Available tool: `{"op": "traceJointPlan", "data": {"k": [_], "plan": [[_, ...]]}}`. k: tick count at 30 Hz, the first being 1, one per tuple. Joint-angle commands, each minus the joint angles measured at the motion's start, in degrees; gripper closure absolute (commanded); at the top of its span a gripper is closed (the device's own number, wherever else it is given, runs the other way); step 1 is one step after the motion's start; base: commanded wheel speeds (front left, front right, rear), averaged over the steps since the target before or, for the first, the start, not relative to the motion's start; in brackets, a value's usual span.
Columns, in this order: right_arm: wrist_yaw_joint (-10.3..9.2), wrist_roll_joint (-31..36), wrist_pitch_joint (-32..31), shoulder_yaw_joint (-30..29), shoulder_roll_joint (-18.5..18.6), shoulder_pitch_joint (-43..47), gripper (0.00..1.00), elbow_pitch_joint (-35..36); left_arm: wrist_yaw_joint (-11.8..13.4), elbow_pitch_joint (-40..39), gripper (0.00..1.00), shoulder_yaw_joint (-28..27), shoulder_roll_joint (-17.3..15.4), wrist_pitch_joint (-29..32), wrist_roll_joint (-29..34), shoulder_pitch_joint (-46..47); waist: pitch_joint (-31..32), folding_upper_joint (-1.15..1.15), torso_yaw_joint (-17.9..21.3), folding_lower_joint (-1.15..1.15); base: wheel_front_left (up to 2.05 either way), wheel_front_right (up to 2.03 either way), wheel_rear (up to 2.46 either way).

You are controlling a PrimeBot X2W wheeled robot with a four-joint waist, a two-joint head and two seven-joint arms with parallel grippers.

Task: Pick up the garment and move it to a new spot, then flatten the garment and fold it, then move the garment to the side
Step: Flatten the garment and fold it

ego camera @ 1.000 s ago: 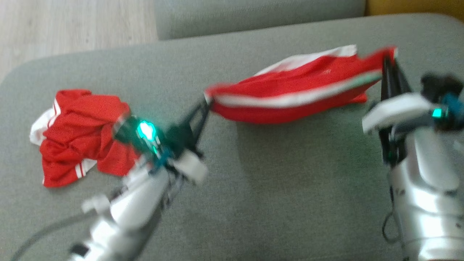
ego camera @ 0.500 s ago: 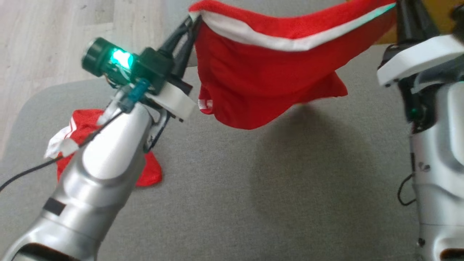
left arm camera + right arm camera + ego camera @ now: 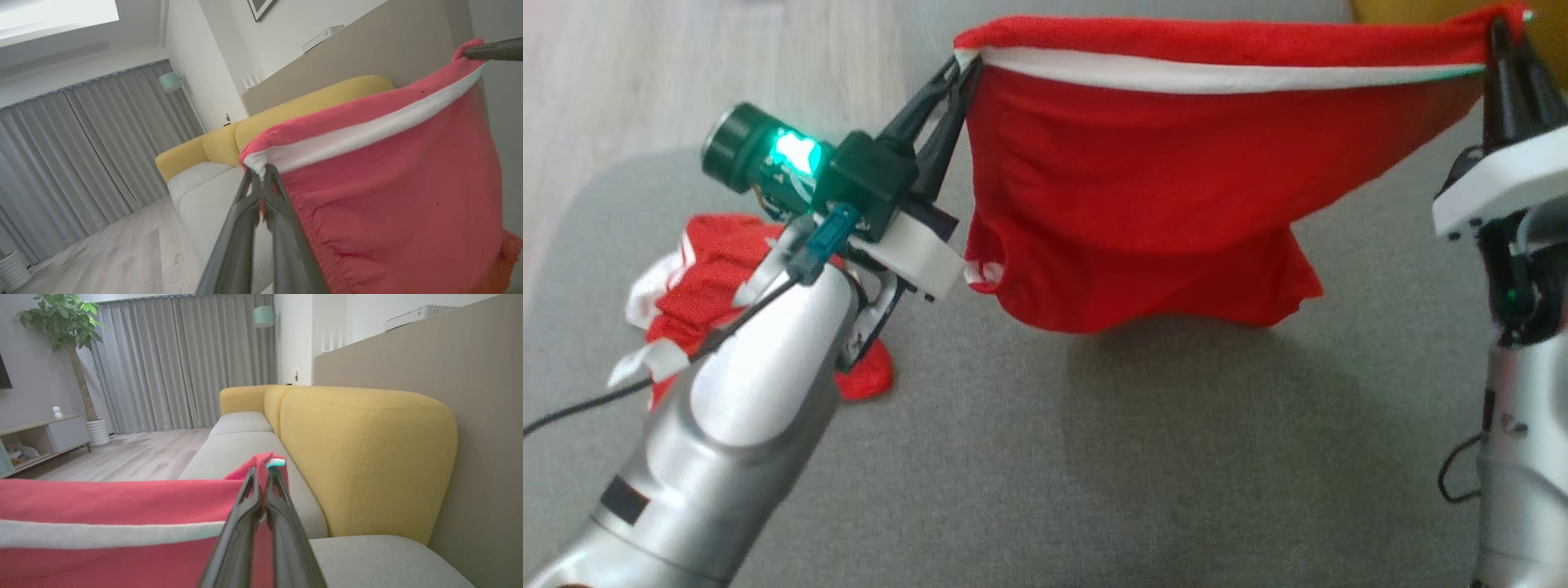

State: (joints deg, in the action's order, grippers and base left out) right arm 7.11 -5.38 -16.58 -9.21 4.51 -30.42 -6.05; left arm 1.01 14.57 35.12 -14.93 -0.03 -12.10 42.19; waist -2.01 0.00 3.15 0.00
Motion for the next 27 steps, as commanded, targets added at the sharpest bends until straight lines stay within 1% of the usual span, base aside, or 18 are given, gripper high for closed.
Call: {"op": "traceJointPlan", "data": {"k": [1,3,6,9,10,13,15,16,19,22,24,26,27], "plan": [[0.37,0.4,-0.7,1.9,-0.1,-4.6,1.00,2.6,-0.2,-2.1,1.00,-2.3,-2.2,0.6,0.4,5.0,-3.5,0.00,0.3,0.00,0.00,0.00,0.00],[0.37,0.2,-1.1,3.3,0.3,-7.1,1.00,2.4,-1.0,-1.8,1.00,-1.7,-3.2,1.0,1.8,7.4,-6.4,0.00,0.8,0.00,0.00,0.00,0.00],[0.37,-0.4,-0.7,6.6,1.5,-13.7,1.00,-0.2,-2.4,0.1,1.00,-2.1,-4.1,1.2,2.7,12.7,-11.7,0.00,2.2,0.00,0.00,0.00,0.00],[0.37,-0.3,2.0,8.8,2.8,-22.9,1.00,-6.6,-3.8,4.9,1.00,-3.0,-4.2,-0.1,3.3,20.1,-16.0,0.00,3.3,0.00,0.00,0.00,0.00],[0.37,-0.6,3.5,9.5,2.5,-26.4,1.00,-9.5,-3.8,6.9,1.00,-3.5,-4.5,-0.5,3.7,22.7,-17.2,0.00,4.5,0.00,0.00,0.00,0.00],[0.37,0.5,8.5,9.9,2.6,-35.8,1.00,-19.5,-3.9,14.7,1.00,-4.2,-3.0,-3.4,4.5,30.6,-18.8,0.00,5.1,0.00,0.00,0.00,0.00],[0.37,1.5,12.3,9.3,2.3,-41.7,1.00,-25.6,-2.9,19.6,1.00,-4.8,-1.3,-5.5,5.0,36.1,-19.9,0.00,5.2,0.00,0.00,0.00,0.00],[0.37,1.5,12.3,9.3,2.3,-41.7,1.00,-25.6,-2.9,19.6,1.00,-4.8,-1.3,-5.5,5.0,36.1,-19.9,0.00,5.2,0.00,0.00,0.00,0.00],[0.37,1.9,18.5,7.3,1.1,-48.4,1.00,-33.3,-1.7,26.0,1.00,-5.8,0.6,-9.7,5.3,42.5,-20.7,0.00,5.4,0.00,0.00,0.00,0.00],[0.37,2.2,23.0,6.3,0.5,-51.1,1.00,-39.8,-1.3,30.9,1.00,-6.3,2.7,-13.0,4.7,45.7,-21.1,0.00,4.7,0.00,0.00,0.00,0.00],[0.37,2.3,24.5,6.8,0.3,-51.0,1.00,-43.9,-2.6,32.5,1.00,-5.8,4.0,-14.3,4.3,45.9,-21.2,0.00,4.3,0.00,0.00,0.00,0.00],[0.37,2.4,25.4,7.8,0.7,-50.0,1.00,-47.6,-5.9,34.7,1.00,-4.3,4.7,-14.6,3.7,46.9,-21.3,0.00,3.6,0.00,0.00,0.00,0.00],[0.37,2.3,25.4,8.3,1.0,-49.2,1.00,-49.5,-7.0,36.2,1.00,-3.8,5.2,-14.6,3.0,47.7,-21.3,0.00,3.2,0.00,0.00,0.00,0.00]]}}
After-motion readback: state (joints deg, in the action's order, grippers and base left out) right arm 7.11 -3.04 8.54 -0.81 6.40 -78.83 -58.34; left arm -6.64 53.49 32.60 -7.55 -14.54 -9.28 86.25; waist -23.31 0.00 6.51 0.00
